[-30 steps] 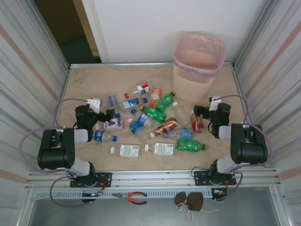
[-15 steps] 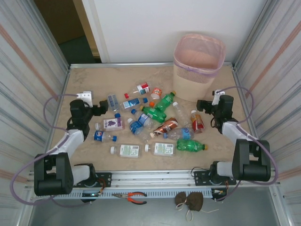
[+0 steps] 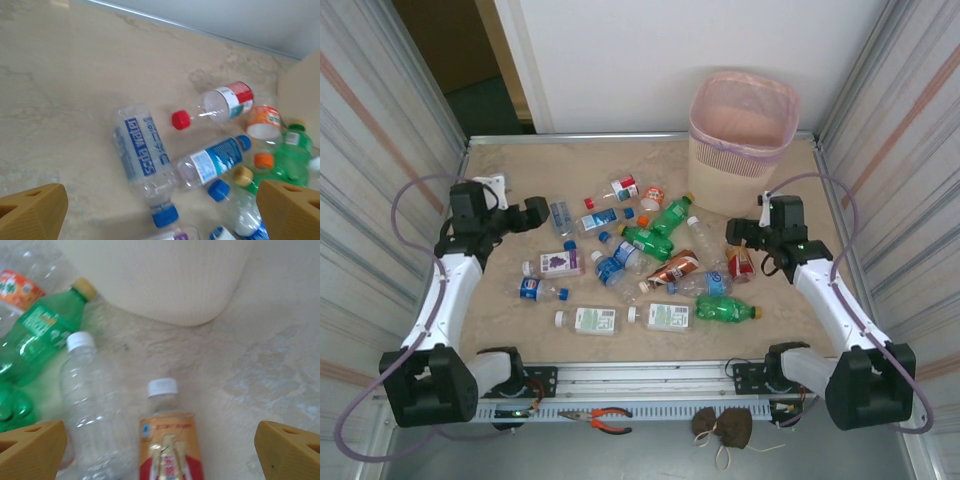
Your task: Put the plastic bottles in the bin
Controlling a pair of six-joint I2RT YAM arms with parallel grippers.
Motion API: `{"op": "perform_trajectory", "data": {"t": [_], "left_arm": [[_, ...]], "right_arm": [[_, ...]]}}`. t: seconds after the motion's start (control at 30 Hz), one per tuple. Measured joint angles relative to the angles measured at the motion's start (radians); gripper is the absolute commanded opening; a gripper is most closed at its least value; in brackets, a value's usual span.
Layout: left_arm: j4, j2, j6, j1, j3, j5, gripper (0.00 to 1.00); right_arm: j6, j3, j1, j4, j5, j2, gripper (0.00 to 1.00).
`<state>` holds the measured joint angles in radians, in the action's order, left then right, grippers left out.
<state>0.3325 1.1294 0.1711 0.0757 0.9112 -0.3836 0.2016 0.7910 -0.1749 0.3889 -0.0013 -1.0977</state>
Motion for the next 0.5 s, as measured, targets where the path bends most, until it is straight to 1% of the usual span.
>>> {"op": "perform_trajectory", "data": {"t": [0.1, 0.13, 0.2, 0.37, 0.5], "left_arm": [[0.063, 0.000, -0.049, 0.004, 0.037, -0.048, 0.97], [0.070, 0.000, -0.064, 0.004, 0.038, -0.059, 0.97], [0.087, 0.007, -0.077, 0.011, 0.038, -0.083, 0.95], [0.091, 0.030, -0.078, 0.074, 0.037, -0.151, 0.95], [0.088, 0.030, -0.077, 0.109, 0.027, -0.180, 0.94]], "right_arm": [[-0.003, 0.062, -0.074, 0.066, 0.013, -0.032, 0.93], [-0.004, 0.081, -0.095, 0.084, 0.019, -0.053, 0.91], [-0.006, 0.112, -0.117, 0.115, 0.033, -0.095, 0.89], [-0.002, 0.148, -0.116, 0.193, 0.078, -0.184, 0.87], [0.005, 0.148, -0.085, 0.227, 0.076, -0.217, 0.83]]}}
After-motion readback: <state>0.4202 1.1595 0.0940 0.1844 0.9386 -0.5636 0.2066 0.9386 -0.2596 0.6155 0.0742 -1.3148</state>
